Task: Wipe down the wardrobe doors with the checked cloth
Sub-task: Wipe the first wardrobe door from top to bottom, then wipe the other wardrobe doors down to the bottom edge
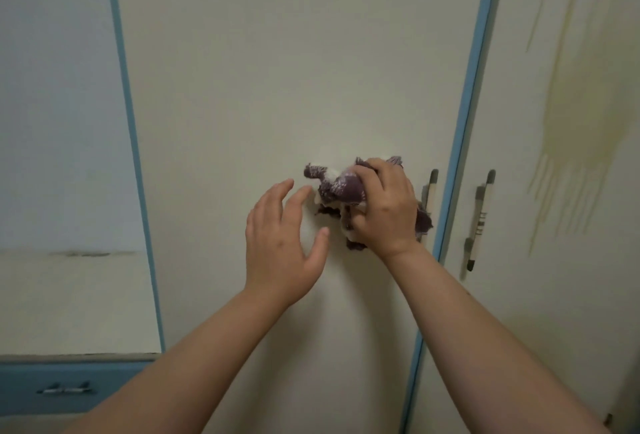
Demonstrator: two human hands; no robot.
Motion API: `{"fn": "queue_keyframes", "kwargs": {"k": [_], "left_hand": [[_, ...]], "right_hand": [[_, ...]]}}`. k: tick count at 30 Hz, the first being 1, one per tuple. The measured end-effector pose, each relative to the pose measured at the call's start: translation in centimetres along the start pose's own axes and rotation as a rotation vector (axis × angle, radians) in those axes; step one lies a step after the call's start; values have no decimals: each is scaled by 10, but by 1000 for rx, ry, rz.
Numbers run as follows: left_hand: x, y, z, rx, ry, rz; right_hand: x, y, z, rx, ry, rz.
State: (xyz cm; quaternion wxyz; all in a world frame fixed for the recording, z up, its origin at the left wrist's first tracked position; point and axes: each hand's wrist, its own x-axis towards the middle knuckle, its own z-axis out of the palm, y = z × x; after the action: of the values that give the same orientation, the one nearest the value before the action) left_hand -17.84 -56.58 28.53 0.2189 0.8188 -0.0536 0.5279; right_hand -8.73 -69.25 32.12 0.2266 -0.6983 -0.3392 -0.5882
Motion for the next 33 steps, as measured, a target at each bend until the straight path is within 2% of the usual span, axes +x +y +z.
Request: {"fn": "queue_keyframes", "kwargs": {"k": [4,6,8,10,15,18,23,27,29,33], "left_hand": [[6,28,2,-536,74,-374],[10,43,5,-778,-6,-547],[11,57,9,-993,-109,-621],[13,71,12,-1117,-164,-606],[25,92,13,-1191,-202,-512],[38,94,13,-1139,-167,-480],[64,92,10,-1118,-146,-436],[85,86,6,-1137,-156,-417],[96,82,4,-1171,-171,-401],[115,69,-2,-1186,-203,-331]], "right_hand": [[-6,-8,-27,255,106,332],[-12,-12,-39,391,138,465],[-19,-16,-50,549,120,552],[-26,-19,-60,654,71,587],[-23,-13,-77,652,-25,560],[-13,-4,-84,656,-170,523],[4,18,-96,1132,-421,522],[25,39,-105,1378,-545,689],[35,52,-110,1347,-560,780],[34,83,-126,935,-563,640]]}}
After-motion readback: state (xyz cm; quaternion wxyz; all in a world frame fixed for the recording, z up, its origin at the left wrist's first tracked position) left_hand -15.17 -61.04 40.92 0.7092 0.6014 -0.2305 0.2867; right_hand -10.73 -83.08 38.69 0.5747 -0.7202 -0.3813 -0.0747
